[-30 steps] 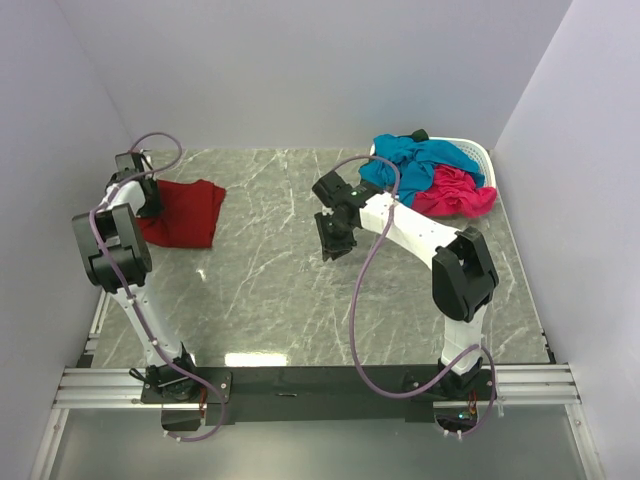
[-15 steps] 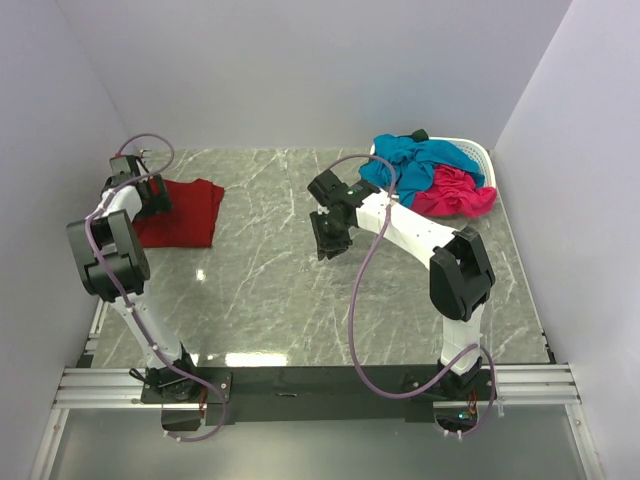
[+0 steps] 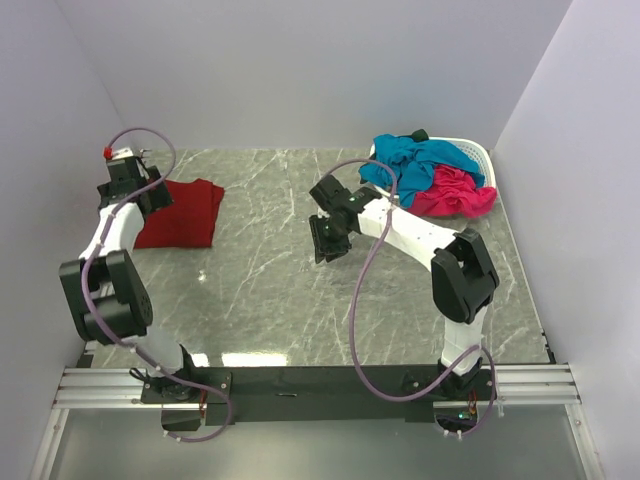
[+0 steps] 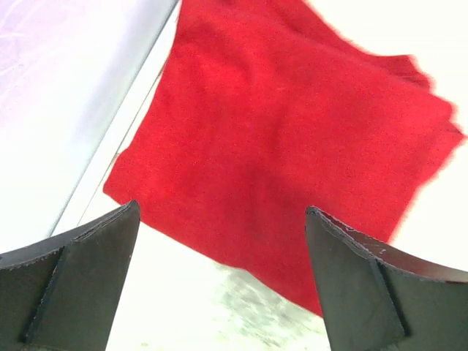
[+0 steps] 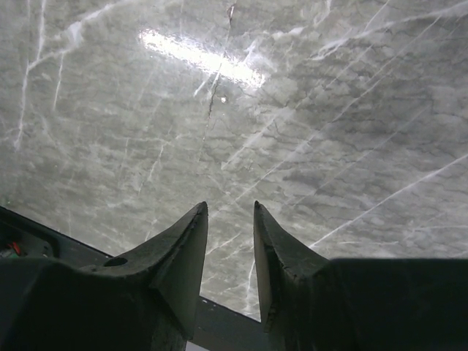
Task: Fold and stack the t-shirts
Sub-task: Neatly place the folded tshirt to the corner
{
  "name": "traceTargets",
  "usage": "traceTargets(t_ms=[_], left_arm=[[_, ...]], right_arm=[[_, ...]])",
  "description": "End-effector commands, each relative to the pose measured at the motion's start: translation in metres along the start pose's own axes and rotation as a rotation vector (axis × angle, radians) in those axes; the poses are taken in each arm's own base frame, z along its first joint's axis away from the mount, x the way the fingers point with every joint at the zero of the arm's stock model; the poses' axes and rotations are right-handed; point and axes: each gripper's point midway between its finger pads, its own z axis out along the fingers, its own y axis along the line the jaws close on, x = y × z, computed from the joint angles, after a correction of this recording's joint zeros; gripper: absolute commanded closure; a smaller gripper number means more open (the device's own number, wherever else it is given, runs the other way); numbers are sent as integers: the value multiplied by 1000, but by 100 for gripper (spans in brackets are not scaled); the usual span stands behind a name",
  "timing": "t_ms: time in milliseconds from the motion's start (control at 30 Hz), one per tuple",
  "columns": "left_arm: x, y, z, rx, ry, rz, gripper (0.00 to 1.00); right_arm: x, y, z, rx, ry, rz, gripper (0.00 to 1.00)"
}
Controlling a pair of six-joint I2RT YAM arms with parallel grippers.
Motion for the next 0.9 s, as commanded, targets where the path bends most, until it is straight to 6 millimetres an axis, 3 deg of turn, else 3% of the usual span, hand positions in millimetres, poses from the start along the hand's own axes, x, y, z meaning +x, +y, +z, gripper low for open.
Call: traceTargets(t_ms=[0,167,267,300,467,500,567,600,700,867], left_arm=[[-23,-19,-31,39,-107,-31,1],[0,-75,-73,168,-78,-21,1],[30,-115,-102,282,-12,-61,1],[43,-134,-114,334,9,-51,1],[87,-178,-165,480,103,-95,1],[97,-192,-180,525,118,-75,1],[107,-200,-199,561,143,-76,1],[116,-208,-210,588,158,-60,1],[127,-215,-232,631,183,-60,1],[124,-216,-253,666,171,-63,1]], right_arm=[[-16,11,-24,-53,-114,-21,61],[-21,2,-31,-59,-175,-1,61],[-29,-6,-44,-50,-243,12,60],[-28,-15,-50,-44,-262,28,60],[-26,-49,-67,-36,-357,103,60],[-30,-56,-83,-35,-410,117,59],[-23,-69,-87,-16,-441,129,57],[-24,-73,-101,-12,-485,128,53],[-17,-82,-114,-6,-531,131,43],[-8,-82,-122,-25,-557,135,29]])
